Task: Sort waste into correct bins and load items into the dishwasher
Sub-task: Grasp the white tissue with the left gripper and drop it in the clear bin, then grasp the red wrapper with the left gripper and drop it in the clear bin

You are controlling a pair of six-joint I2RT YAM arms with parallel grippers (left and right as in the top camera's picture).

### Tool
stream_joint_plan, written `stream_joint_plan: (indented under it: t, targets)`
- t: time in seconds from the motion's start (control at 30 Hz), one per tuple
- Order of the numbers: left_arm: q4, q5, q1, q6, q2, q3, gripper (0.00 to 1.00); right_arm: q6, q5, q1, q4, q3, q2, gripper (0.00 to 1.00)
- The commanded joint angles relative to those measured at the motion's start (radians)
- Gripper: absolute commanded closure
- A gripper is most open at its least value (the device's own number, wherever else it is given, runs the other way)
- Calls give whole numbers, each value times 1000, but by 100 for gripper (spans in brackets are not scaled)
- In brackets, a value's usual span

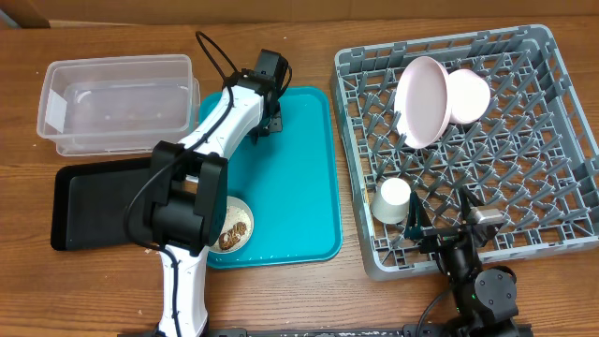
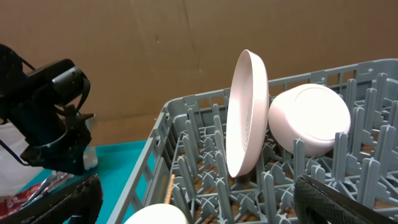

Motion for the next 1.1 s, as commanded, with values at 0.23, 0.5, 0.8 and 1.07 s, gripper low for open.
stream_joint_plan:
  t: [0.23,0.5,0.8,1.07]
  targets:
    - [-147,-2,4,9,-62,238,96,-1,0,6,7,-11,-12,0]
    - [-210,-45,15,-55,-102,246,96,-1,0,6,7,-11,-12,0]
    - [-364,-80,173,-262,-291,246,96,-1,0,6,7,-11,-12,0]
    - [-410,66,298,-220,-259,245,58,-1,0,6,7,-11,-12,0]
